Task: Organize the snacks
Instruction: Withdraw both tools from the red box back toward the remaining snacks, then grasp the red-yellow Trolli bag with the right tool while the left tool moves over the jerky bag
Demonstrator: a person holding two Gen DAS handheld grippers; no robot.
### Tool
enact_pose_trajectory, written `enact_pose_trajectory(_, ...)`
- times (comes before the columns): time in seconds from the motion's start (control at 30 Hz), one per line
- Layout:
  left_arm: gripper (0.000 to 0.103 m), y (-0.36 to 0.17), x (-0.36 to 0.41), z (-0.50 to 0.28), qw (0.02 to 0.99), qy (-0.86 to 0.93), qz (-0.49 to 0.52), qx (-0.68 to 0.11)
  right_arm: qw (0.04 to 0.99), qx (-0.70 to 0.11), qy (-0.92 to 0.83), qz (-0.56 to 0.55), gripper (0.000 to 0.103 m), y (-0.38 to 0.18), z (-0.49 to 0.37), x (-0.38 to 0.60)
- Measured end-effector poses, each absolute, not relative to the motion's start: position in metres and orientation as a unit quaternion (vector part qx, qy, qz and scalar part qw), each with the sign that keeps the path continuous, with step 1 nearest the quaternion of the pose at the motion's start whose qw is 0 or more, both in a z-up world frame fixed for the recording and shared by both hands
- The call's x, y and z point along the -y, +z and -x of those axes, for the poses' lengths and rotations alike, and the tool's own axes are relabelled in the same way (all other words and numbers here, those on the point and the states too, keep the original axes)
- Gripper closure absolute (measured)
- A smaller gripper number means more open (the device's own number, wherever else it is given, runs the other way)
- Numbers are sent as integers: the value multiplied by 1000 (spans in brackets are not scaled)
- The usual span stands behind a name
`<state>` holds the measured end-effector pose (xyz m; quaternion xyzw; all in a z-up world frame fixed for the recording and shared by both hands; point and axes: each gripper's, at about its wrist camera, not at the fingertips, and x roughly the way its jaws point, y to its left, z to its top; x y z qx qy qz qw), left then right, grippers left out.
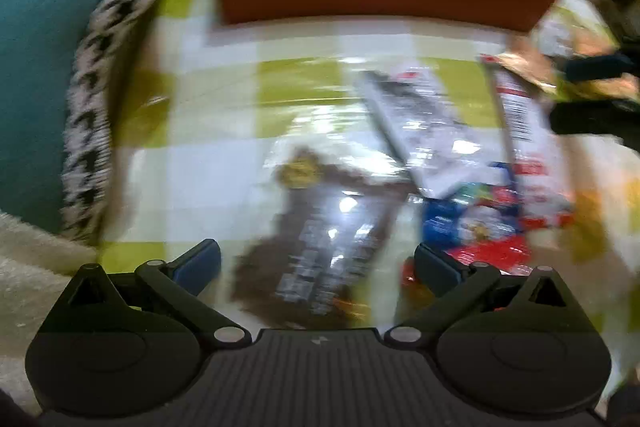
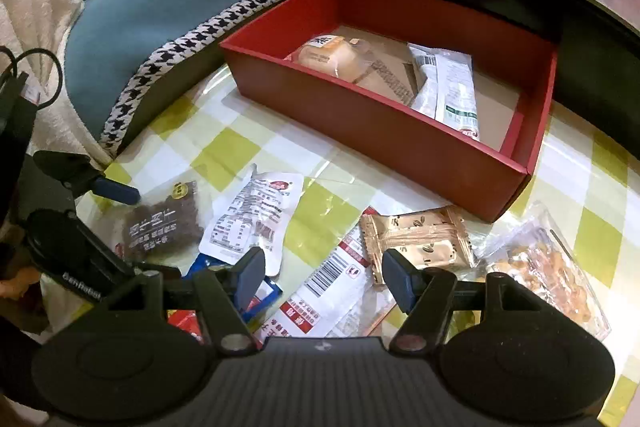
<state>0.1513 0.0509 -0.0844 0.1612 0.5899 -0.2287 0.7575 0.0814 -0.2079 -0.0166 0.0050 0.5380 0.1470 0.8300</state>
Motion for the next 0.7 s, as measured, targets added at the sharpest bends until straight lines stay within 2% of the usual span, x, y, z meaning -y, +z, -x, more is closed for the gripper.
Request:
enact_pose_trajectory(0.4,12,-86,-32,-120,761,-191,-169,-596,830,-535,159,-5,28,-12,-72,210)
enact_pose_trajectory(0.57,29,-78,-32,-103,778,-163,-134,-592,824,-543,161,5,28,-15,-64,203)
enact_pose_trajectory(0.63,29,-78,-31,-100,778,-160,-141,-591,822,-546,160,6,28,-16,-56,199)
enact_pose_trajectory(0.7,21,-77,-33,-101,776,-158,-163,-589,819,-553,155,-4,28,-16,-45,196)
